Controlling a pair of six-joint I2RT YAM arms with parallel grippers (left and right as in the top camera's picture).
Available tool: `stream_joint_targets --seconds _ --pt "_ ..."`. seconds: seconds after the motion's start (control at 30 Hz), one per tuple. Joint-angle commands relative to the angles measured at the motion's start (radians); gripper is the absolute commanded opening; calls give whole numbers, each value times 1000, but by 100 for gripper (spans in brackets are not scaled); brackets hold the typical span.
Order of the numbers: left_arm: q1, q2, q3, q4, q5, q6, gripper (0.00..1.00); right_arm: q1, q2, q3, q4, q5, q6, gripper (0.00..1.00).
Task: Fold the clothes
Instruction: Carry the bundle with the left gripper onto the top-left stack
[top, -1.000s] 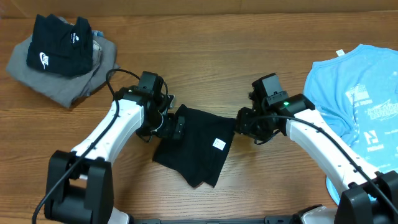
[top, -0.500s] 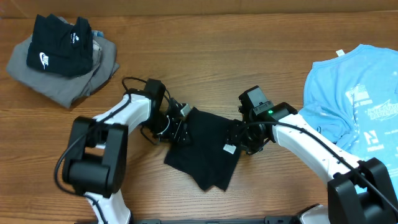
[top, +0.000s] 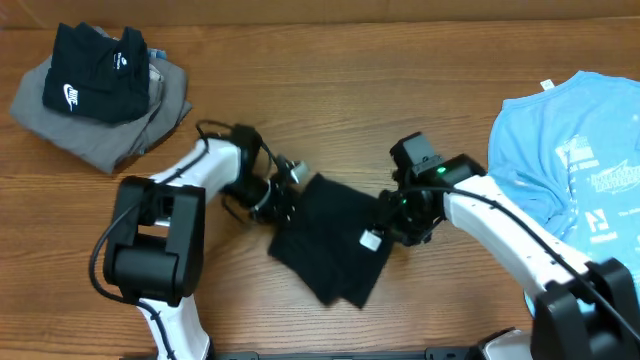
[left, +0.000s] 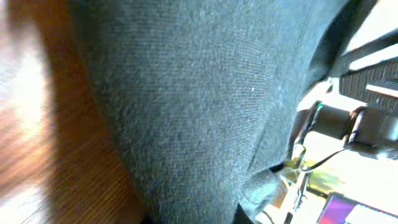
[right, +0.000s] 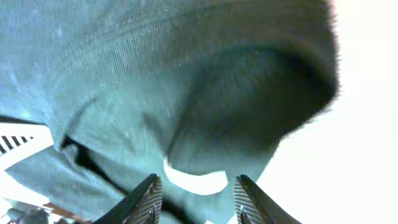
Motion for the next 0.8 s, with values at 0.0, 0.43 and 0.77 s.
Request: stream_joint_targets --seconds 0.0,0.43,0.77 --pt "92 -6 209 -64 27 28 4 -27 -105 101 -21 4 -13 41" --pt "565 -5 731 163 -115 -184 4 -45 -194 146 -74 3 -11 45" --pt "816 152 731 386 -168 -309 84 -45 -194 146 -137 1 33 44"
